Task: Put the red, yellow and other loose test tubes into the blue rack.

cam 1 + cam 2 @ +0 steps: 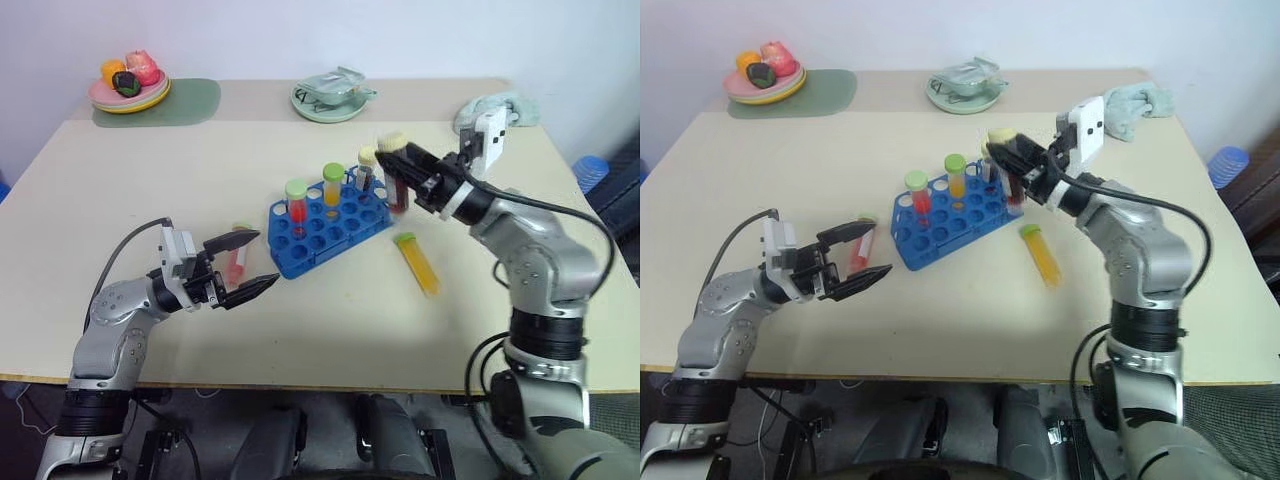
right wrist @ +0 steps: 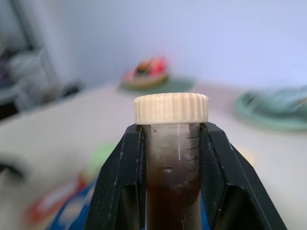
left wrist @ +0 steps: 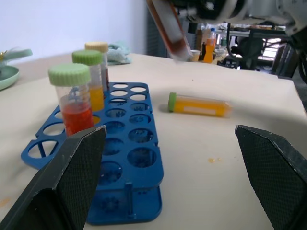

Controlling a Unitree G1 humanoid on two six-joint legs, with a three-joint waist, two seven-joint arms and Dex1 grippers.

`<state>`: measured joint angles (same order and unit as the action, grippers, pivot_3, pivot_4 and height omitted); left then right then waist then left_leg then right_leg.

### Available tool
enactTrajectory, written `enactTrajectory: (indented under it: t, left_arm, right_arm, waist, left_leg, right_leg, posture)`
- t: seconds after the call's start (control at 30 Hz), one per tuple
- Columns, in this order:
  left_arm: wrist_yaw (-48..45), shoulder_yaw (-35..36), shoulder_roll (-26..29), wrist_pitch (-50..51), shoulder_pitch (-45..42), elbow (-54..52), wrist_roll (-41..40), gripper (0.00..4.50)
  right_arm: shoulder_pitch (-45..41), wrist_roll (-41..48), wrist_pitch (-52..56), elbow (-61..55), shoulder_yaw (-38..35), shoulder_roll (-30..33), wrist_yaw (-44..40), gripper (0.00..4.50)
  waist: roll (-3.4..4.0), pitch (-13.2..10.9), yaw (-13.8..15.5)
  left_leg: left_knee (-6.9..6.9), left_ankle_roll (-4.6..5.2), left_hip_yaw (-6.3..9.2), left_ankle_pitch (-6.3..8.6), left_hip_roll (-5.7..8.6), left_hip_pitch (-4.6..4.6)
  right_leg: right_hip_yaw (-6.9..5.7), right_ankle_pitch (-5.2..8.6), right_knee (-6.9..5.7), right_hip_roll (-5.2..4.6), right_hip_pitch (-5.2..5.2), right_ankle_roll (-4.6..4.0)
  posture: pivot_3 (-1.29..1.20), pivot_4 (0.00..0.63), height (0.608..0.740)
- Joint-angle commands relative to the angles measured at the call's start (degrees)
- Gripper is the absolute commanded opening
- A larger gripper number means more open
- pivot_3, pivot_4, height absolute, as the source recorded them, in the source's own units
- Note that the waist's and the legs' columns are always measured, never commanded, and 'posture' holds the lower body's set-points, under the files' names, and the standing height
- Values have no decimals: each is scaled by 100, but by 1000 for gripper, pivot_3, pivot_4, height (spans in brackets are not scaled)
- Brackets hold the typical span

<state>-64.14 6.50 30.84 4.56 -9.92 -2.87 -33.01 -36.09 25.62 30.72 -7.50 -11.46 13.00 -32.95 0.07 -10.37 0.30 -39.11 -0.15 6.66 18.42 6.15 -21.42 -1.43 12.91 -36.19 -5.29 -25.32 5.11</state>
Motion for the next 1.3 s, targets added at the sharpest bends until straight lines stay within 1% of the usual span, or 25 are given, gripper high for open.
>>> enactTrajectory:
  t: [0.03,0.13,0.27,0.4,0.57,0.8,0.97,1.1,1.23,1.3]
  left_arm:
    - [21,49,-7,-51,-99,-126,-1,4429]
    - [45,64,16,-47,-96,-131,6,4429]
    - [138,100,32,17,-44,-252,-40,4429]
    - [208,145,67,83,94,-416,-83,4429]
    - [315,192,104,193,217,-621,-121,4429]
    - [368,212,101,278,219,-734,-110,4429]
    - [392,207,83,273,194,-755,-91,4429]
    - [410,209,82,263,189,-764,-91,4429]
    - [427,213,84,258,206,-789,-108,4429]
    - [436,208,72,263,206,-801,-119,4429]
  right_arm:
    - [-107,-309,-1234,467,100,-504,411,871]
    - [-114,-403,-2011,1064,113,-817,477,871]
    - [-45,-494,-2889,1767,179,-1064,411,871]
    - [-118,-498,-3530,2433,139,-1158,368,871]
    - [-326,-468,-4182,3417,0,-1121,288,871]
    - [-683,-434,-4846,4653,-214,-1090,193,871]
    - [-905,-466,-5212,5287,-313,-1065,154,871]
    - [-935,-516,-5438,5565,-319,-1043,111,871]
    - [-875,-561,-5650,5571,-251,-1039,-6,871]
    - [-815,-598,-5844,5495,-185,-1062,-128,1905]
  waist:
    - [2,-1,-24]
    - [2,-1,-38]
    - [2,-1,-110]
    - [4,-1,-141]
    - [5,-1,-142]
    - [5,0,-147]
    - [6,1,-158]
    - [6,3,-162]
    - [6,3,-159]
    - [6,3,-155]
  left_leg:
    - [0,-1,-1,-1,0,0]
    - [0,-3,-1,-2,0,1]
    - [0,-2,-1,-2,0,1]
    - [1,-5,-3,-3,-4,4]
    - [1,-15,-6,-9,-11,8]
    - [2,-18,-13,-11,-16,13]
    - [2,-18,-20,-11,-21,18]
    - [2,-19,-30,-11,-22,27]
    - [2,-18,-33,-11,-24,34]
    - [2,-18,-34,-11,-24,34]
  right_leg:
    - [2,0,-2,1,-1,0]
    - [5,0,-5,3,-2,-1]
    - [7,0,-5,6,-1,-1]
    - [14,-1,-9,13,-4,-2]
    - [23,-7,-12,24,-4,-12]
    - [32,-9,-16,28,-4,-16]
    - [41,-11,-17,33,-3,-19]
    - [52,-13,-22,35,-1,-21]
    - [58,-13,-23,38,4,-21]
    - [59,-13,-23,38,4,-21]
  posture:
    - [0,150,740]
    - [0,150,740]
    - [0,150,740]
    - [0,150,740]
    - [0,150,740]
    - [0,150,740]
    - [0,150,740]
    - [0,150,740]
    - [0,150,740]
    - [0,150,740]
